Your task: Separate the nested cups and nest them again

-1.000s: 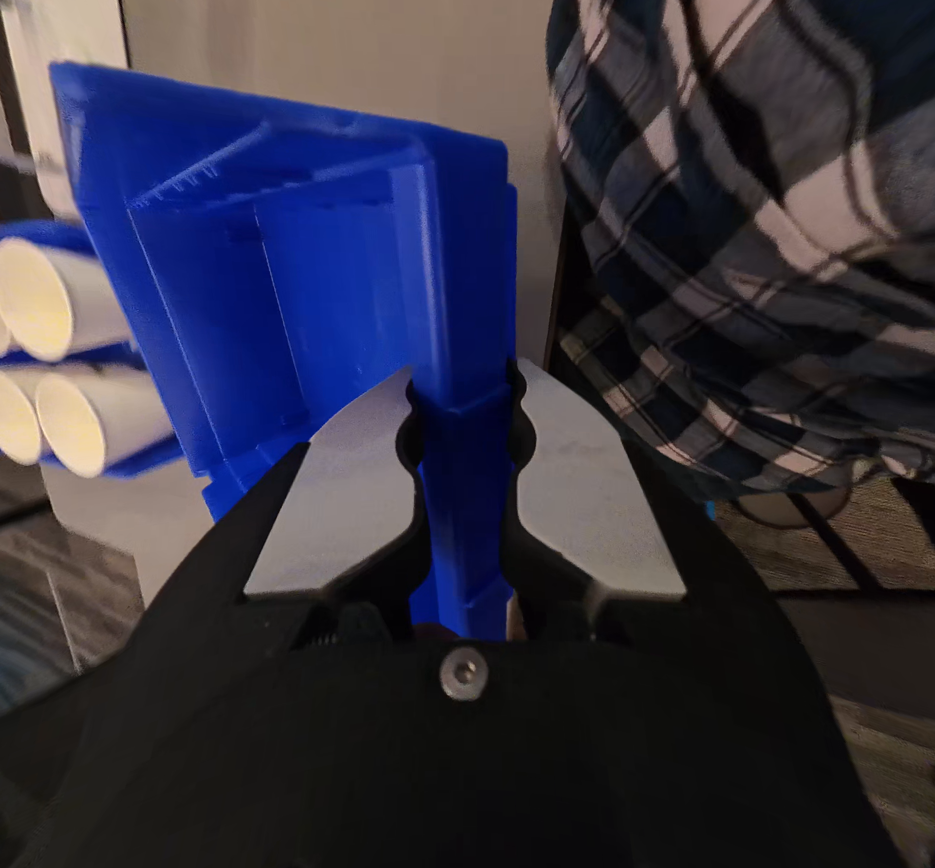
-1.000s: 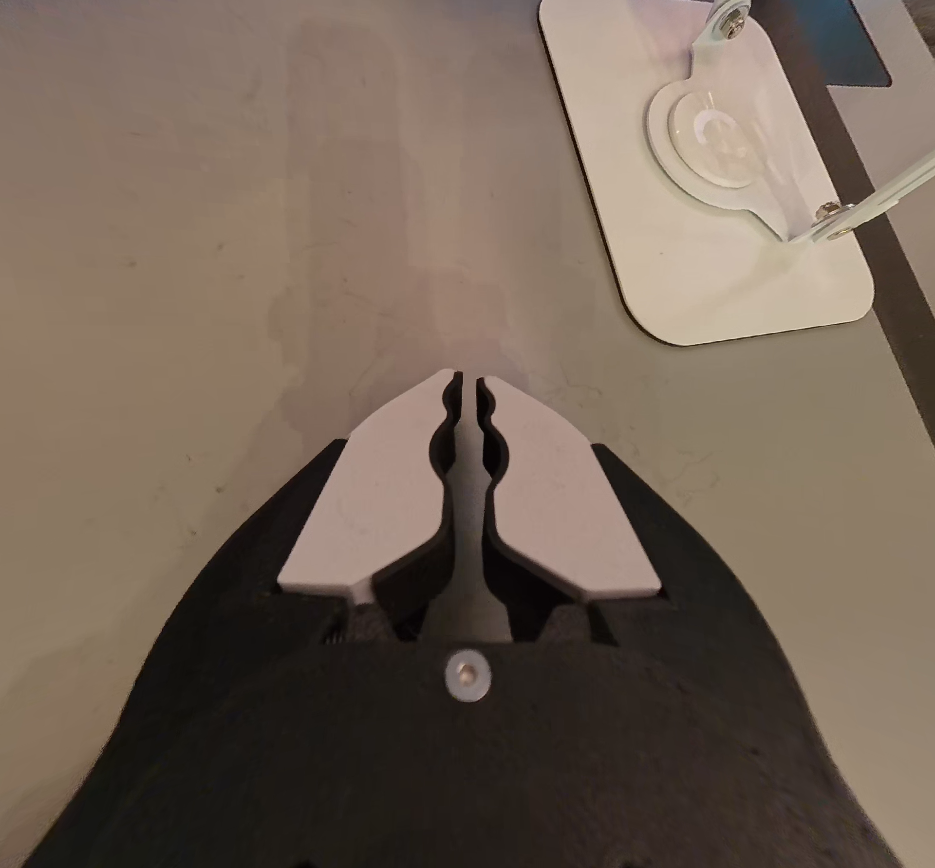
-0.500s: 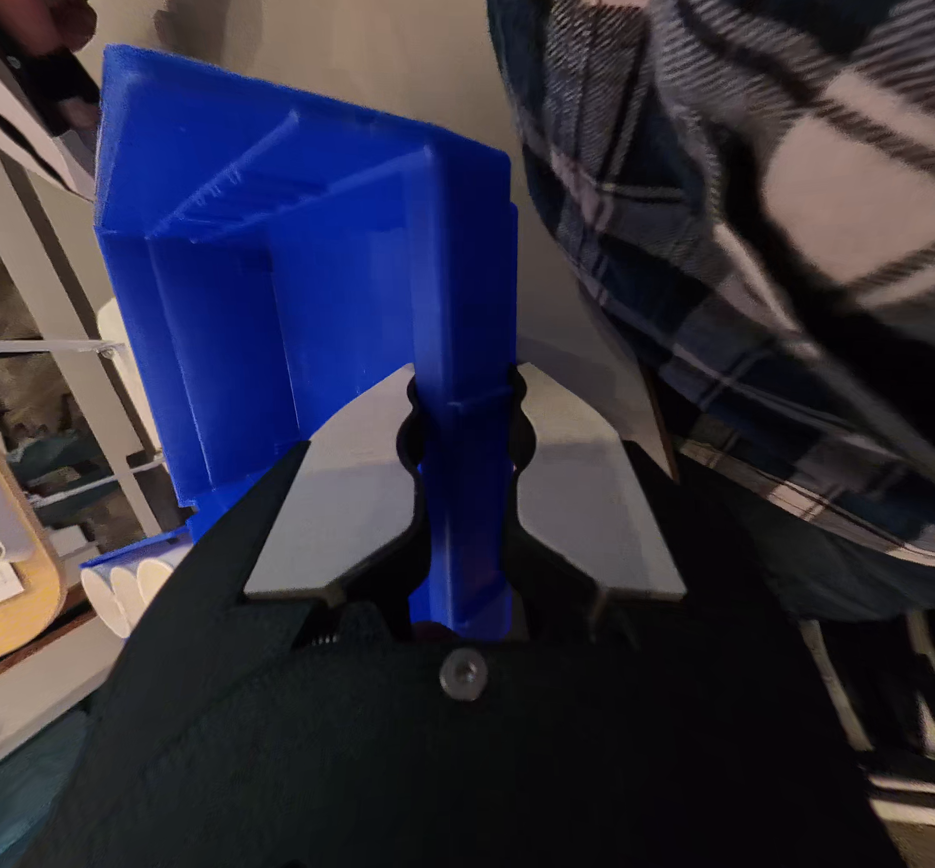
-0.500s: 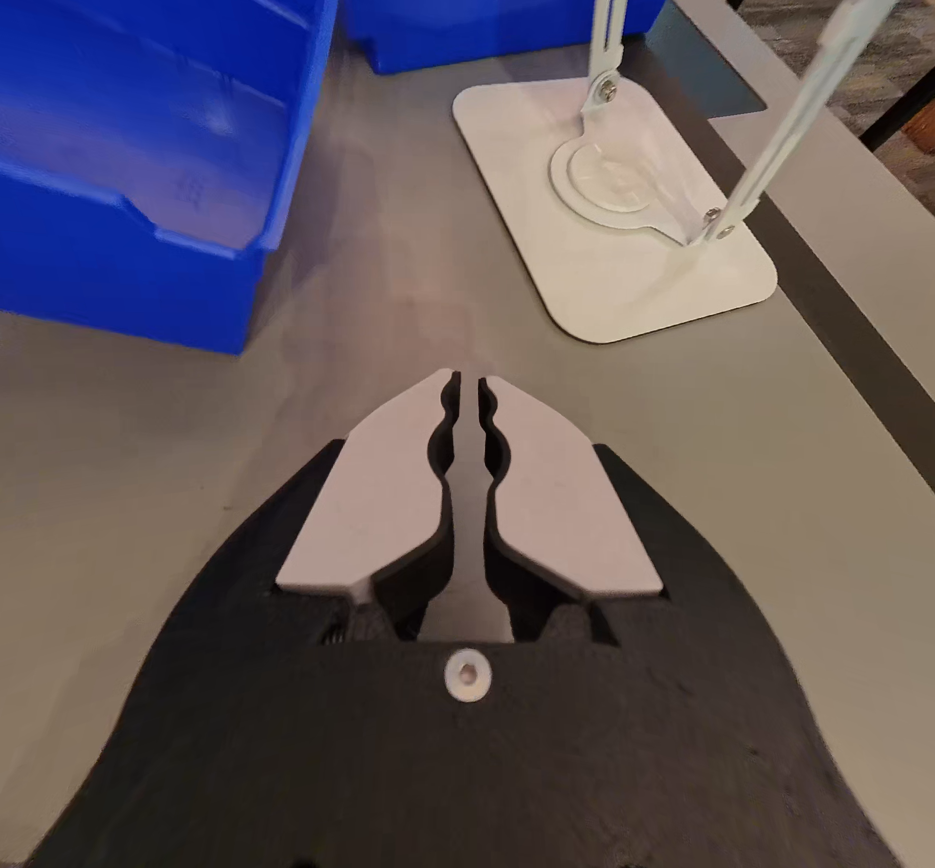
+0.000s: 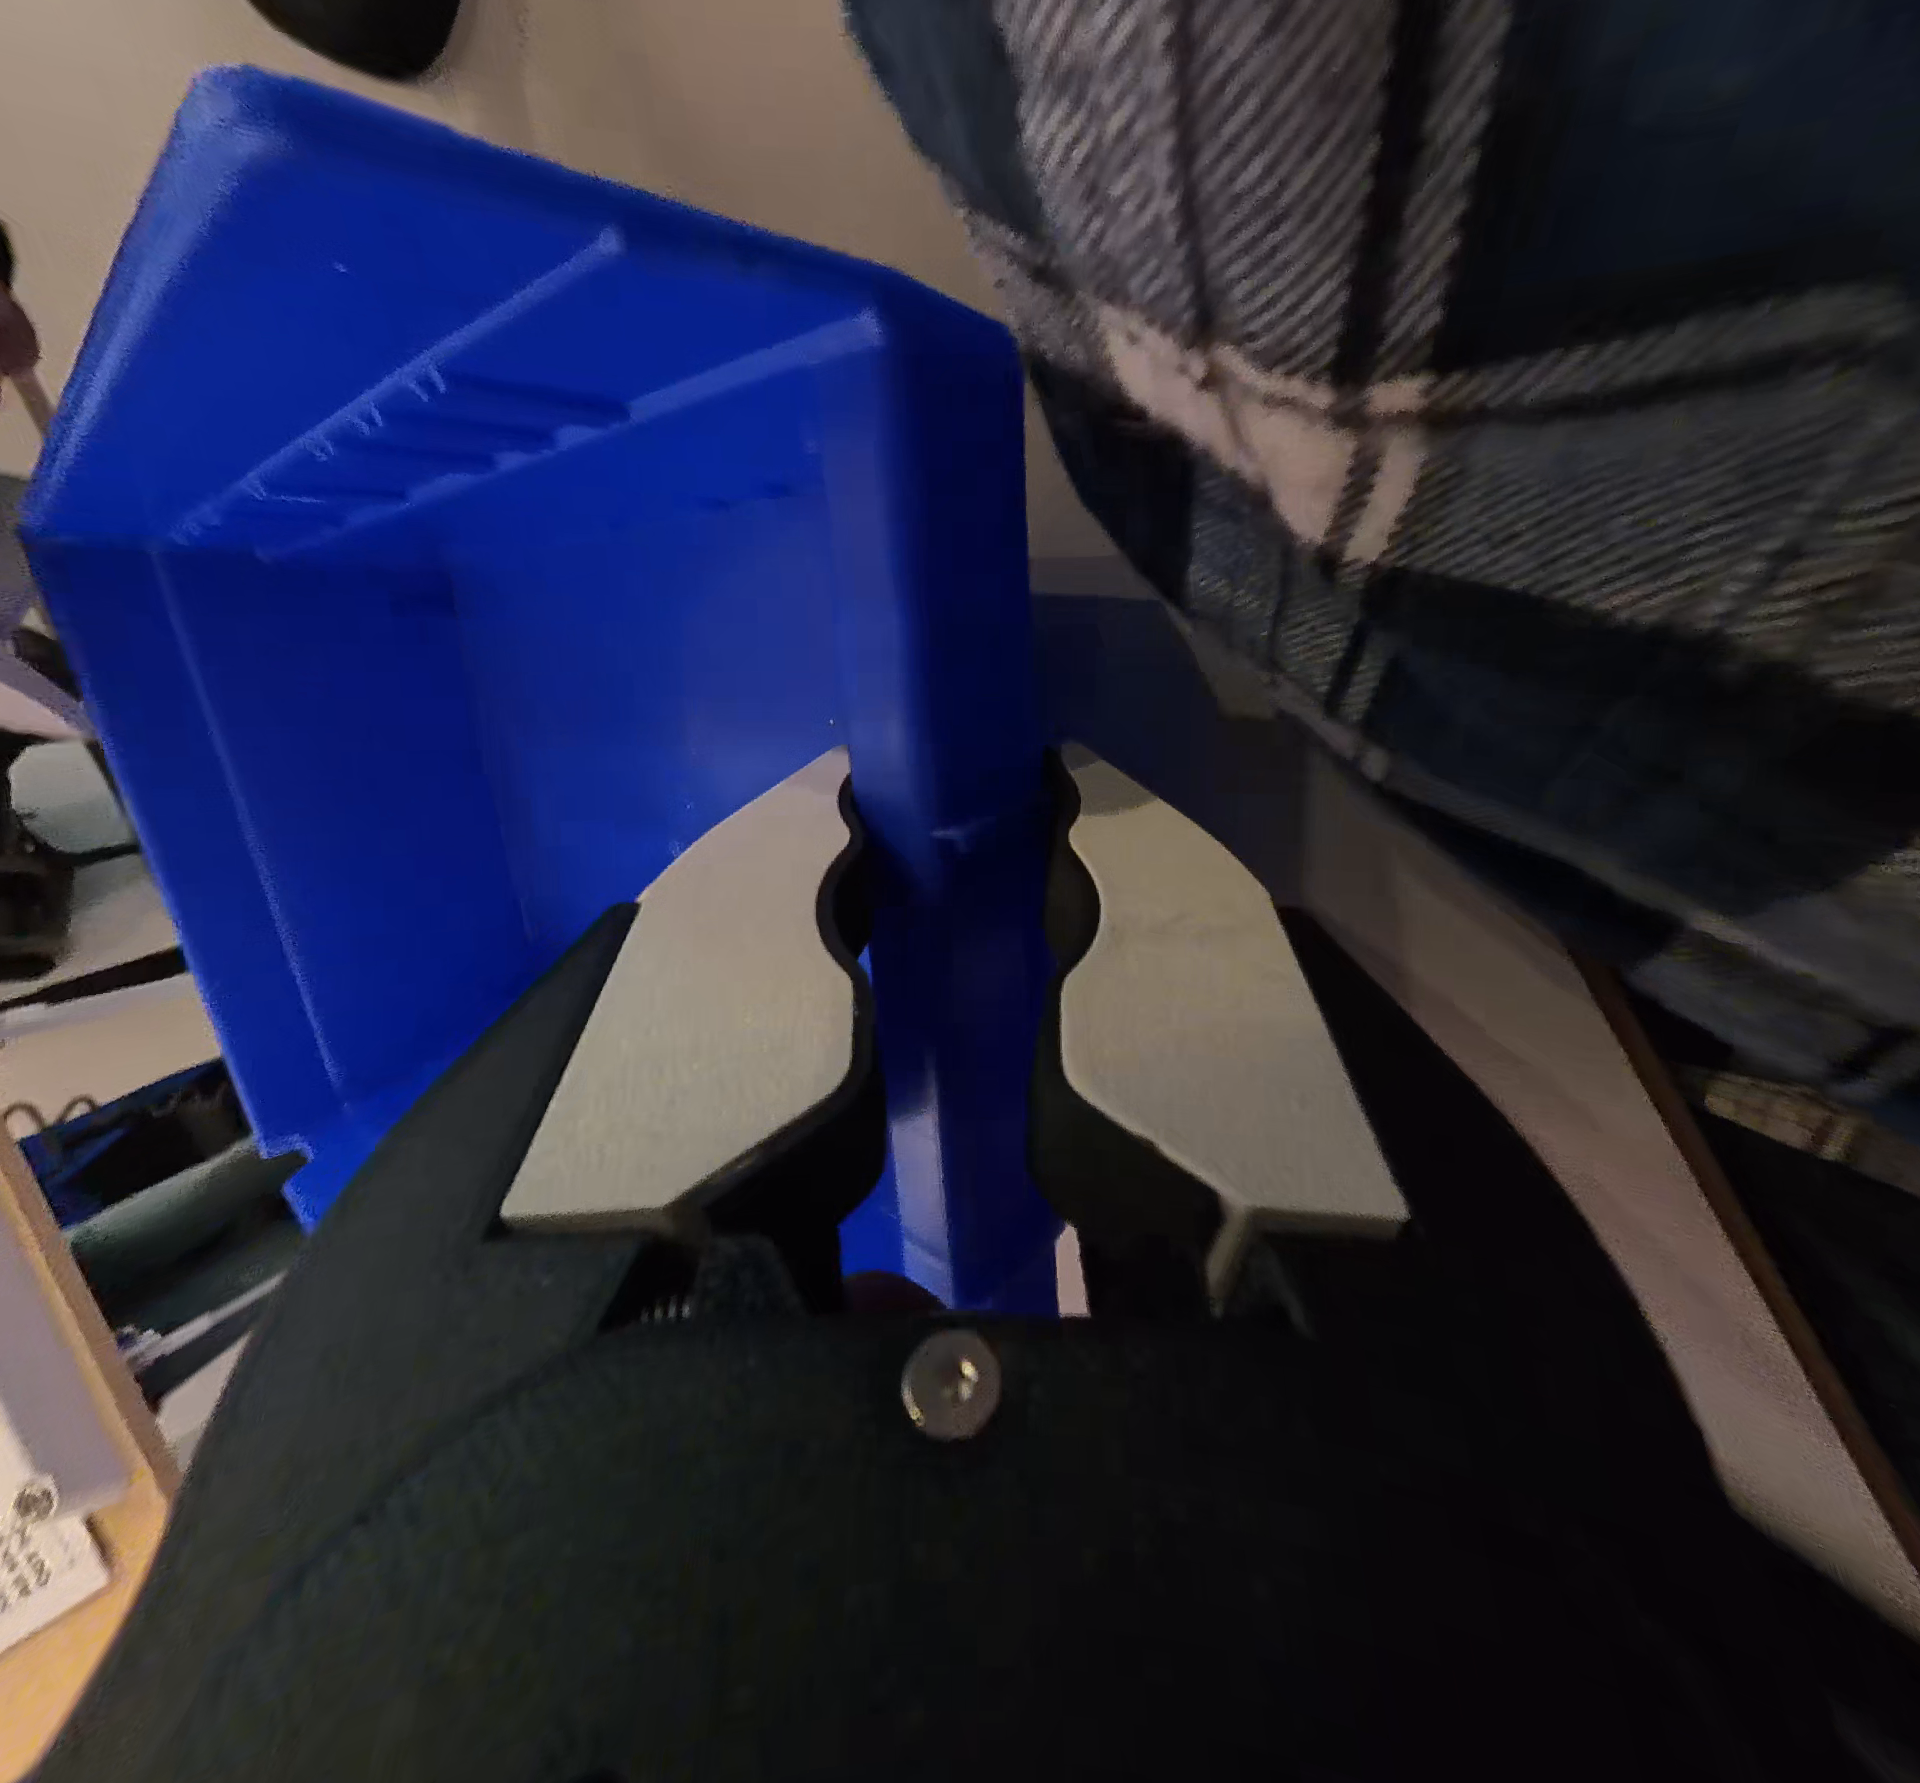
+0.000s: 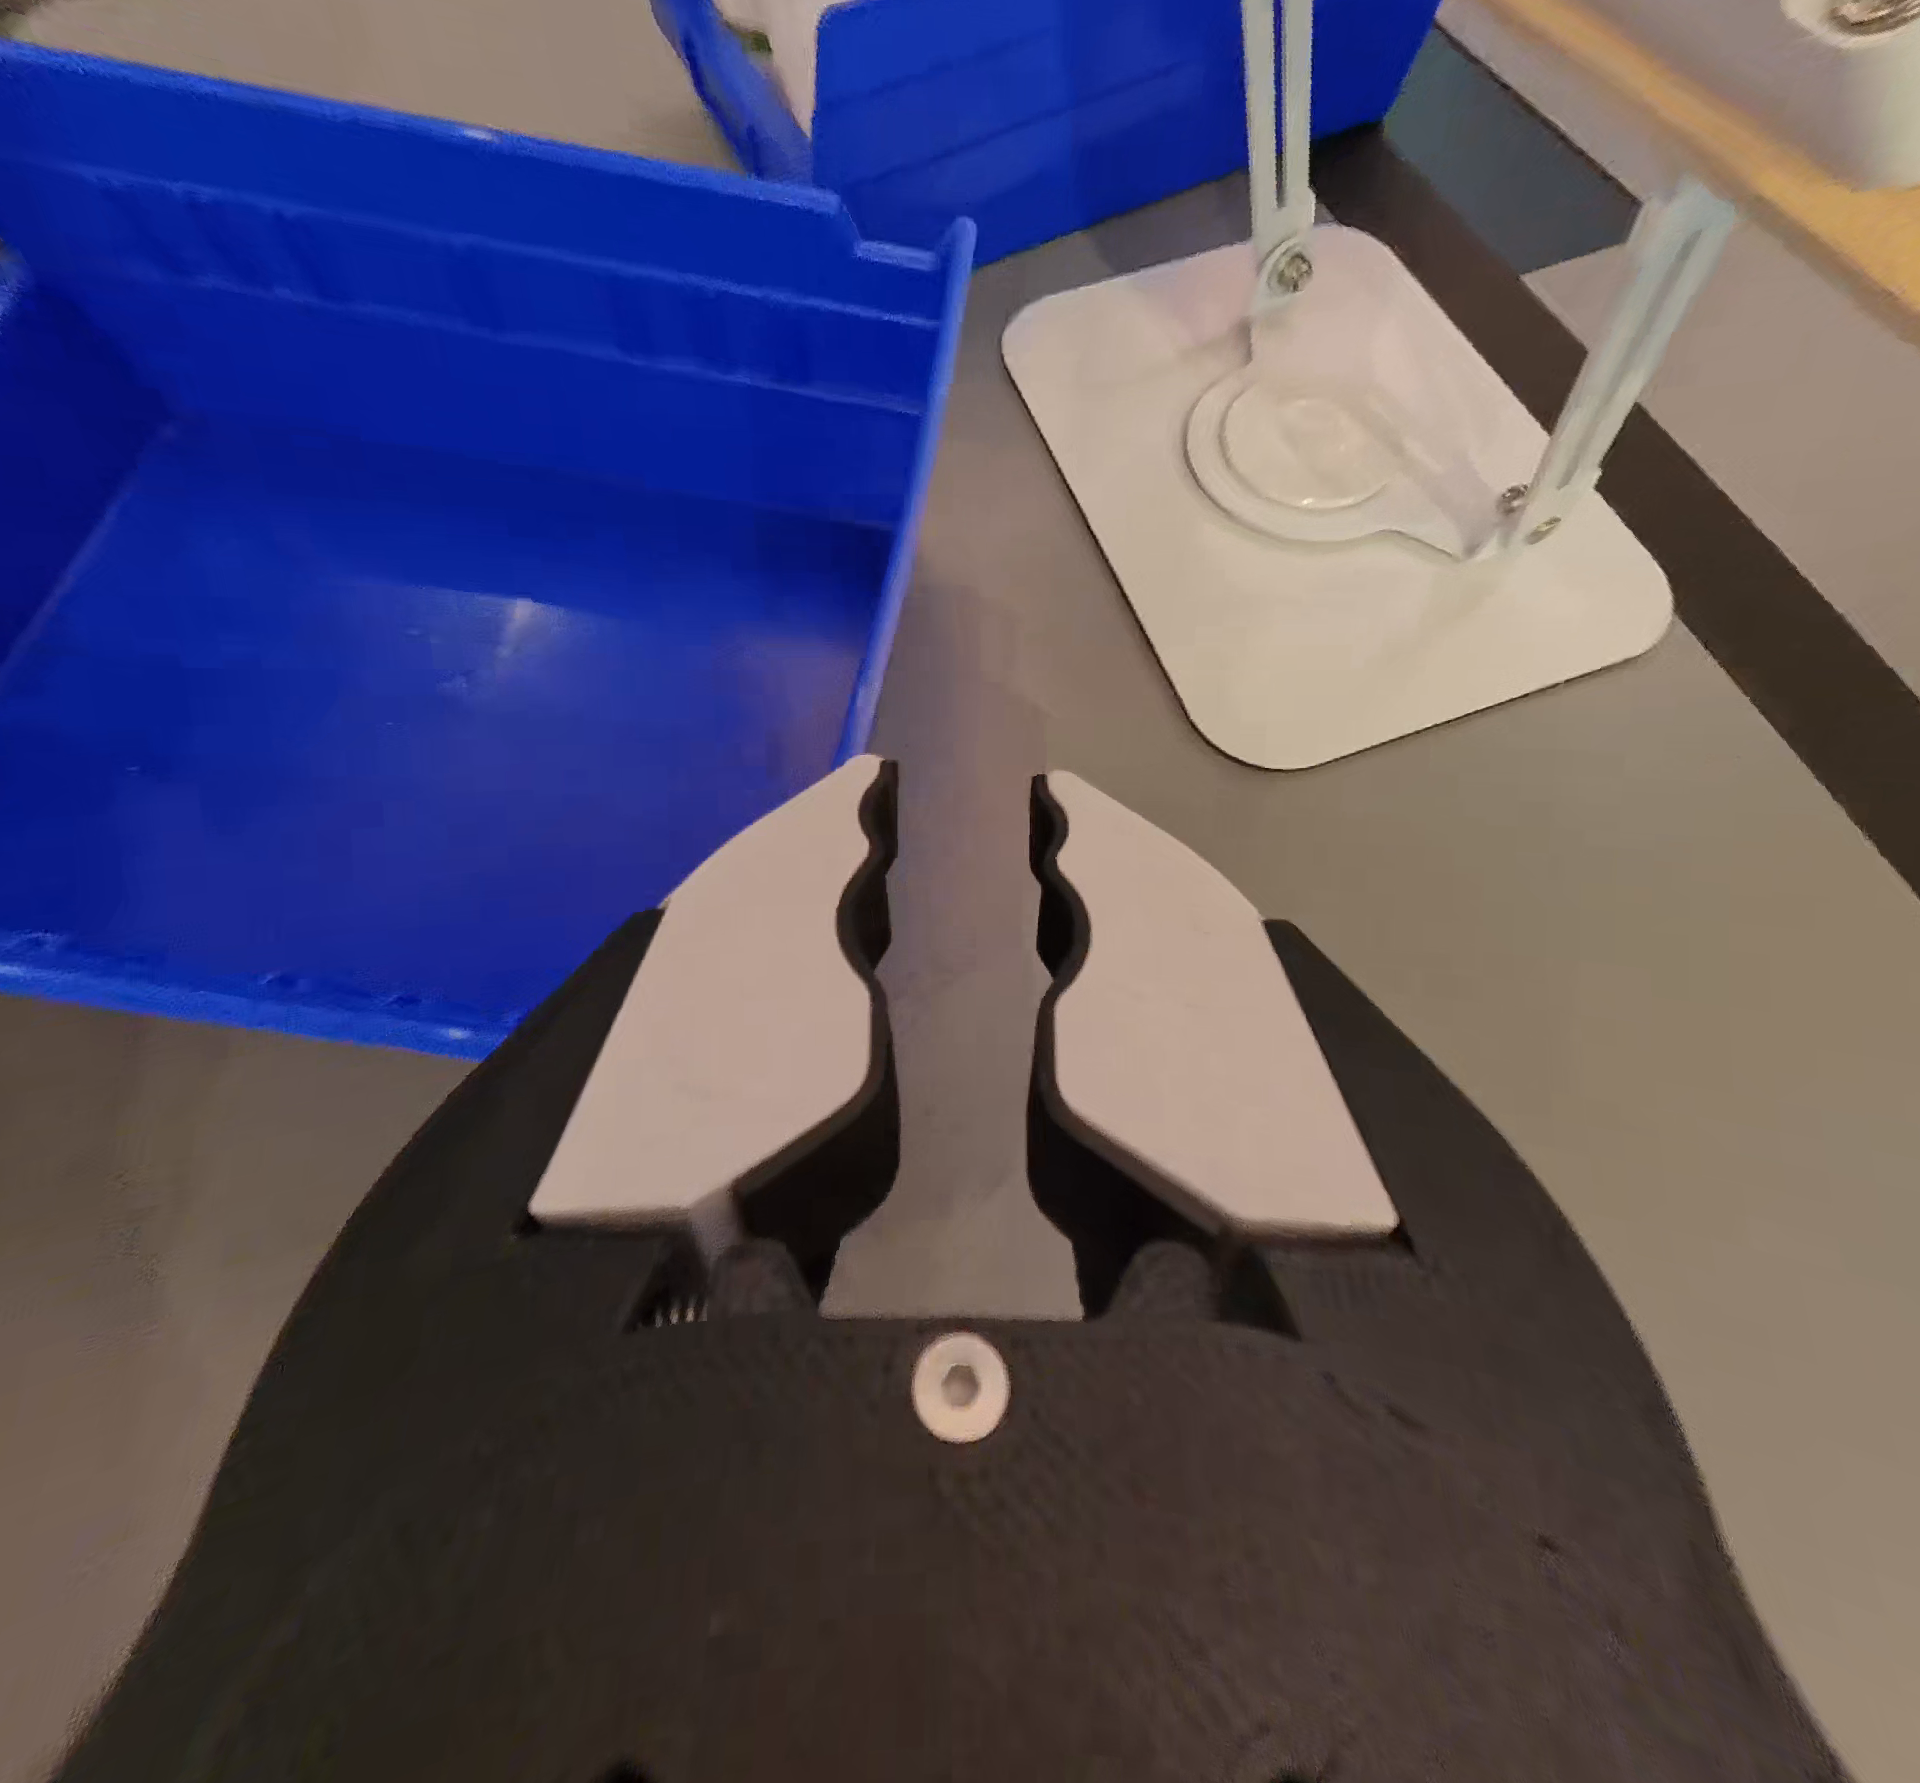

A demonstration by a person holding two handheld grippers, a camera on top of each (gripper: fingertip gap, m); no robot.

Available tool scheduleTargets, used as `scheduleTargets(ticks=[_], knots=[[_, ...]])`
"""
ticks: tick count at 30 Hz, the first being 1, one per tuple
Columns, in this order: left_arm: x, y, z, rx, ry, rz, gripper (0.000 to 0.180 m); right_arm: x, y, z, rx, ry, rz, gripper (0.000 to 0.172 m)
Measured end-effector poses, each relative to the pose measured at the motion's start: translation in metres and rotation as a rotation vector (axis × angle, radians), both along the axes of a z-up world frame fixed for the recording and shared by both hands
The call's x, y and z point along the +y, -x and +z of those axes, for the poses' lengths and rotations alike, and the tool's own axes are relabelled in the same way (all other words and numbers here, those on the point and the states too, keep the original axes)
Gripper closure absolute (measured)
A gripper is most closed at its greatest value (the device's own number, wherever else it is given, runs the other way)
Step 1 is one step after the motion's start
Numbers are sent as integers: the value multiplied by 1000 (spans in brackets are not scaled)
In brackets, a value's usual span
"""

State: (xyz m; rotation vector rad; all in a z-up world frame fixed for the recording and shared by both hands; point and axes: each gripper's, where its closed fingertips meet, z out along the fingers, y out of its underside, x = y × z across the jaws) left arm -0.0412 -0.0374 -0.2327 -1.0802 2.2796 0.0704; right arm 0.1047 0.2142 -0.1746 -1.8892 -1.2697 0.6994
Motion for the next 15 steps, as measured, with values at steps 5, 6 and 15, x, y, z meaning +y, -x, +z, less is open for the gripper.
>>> scheduleTargets(ticks=[5,6,15], knots=[[-1,-8,-8,-32,34,-38,151,5,0,12,2,11,-15,146],[0,-9,-9,-35,37,-41,151,4,-1,13,-18,9,-10,144],[8,-5,-28,-42,93,4,142,-22,11,-5,-145,102,104,159]])
